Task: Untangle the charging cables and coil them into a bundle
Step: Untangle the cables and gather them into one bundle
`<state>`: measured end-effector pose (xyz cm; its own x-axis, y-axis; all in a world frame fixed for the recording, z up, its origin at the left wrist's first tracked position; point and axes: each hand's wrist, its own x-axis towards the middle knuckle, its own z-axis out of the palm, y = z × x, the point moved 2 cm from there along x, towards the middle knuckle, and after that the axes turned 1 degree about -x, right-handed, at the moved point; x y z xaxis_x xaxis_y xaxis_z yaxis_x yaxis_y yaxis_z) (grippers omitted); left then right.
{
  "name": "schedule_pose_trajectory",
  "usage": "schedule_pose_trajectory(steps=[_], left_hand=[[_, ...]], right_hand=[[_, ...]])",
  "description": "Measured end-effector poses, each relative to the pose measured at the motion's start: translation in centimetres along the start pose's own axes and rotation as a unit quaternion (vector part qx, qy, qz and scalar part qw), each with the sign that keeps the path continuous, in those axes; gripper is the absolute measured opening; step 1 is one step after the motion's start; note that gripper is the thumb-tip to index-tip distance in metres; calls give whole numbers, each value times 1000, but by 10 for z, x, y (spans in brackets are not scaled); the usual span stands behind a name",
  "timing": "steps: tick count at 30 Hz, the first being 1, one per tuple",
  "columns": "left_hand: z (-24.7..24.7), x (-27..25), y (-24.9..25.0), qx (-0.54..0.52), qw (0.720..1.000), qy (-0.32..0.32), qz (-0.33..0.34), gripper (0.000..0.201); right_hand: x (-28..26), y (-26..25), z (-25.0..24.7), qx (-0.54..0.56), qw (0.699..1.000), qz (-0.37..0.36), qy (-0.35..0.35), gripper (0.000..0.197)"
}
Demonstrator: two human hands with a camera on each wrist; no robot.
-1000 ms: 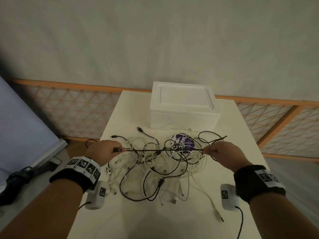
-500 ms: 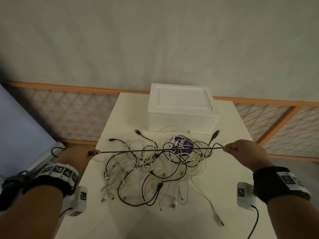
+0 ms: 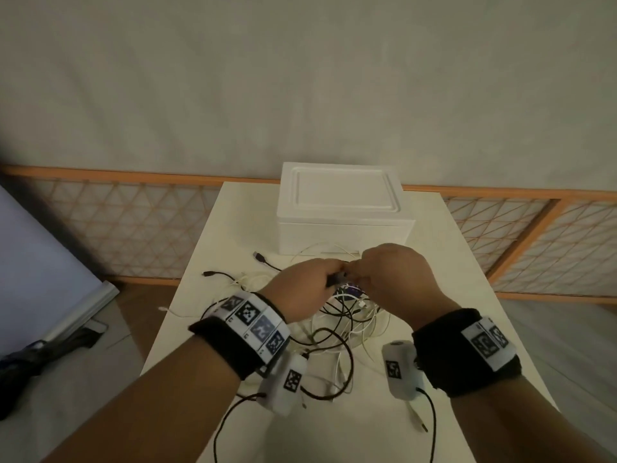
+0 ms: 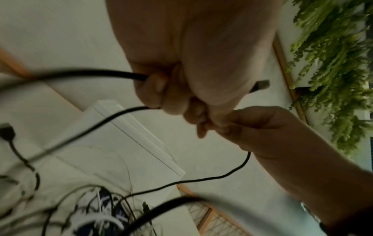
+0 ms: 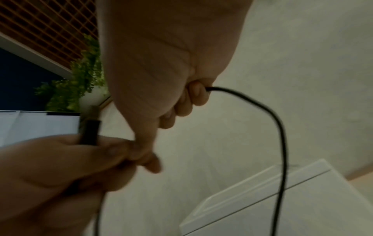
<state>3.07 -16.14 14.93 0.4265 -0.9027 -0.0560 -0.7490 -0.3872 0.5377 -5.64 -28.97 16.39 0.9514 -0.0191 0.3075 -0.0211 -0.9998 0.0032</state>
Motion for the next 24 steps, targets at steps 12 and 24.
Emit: schedule_pose_trajectory(steps=[12, 24], left_hand=[[-66, -30, -88, 181, 975, 100, -85, 19], [-55, -59, -101, -233, 930, 257, -121, 31]], right_hand=[[-70, 97, -39, 17, 972, 233, 16, 28], [-156, 203, 31, 15, 840, 539, -52, 38]])
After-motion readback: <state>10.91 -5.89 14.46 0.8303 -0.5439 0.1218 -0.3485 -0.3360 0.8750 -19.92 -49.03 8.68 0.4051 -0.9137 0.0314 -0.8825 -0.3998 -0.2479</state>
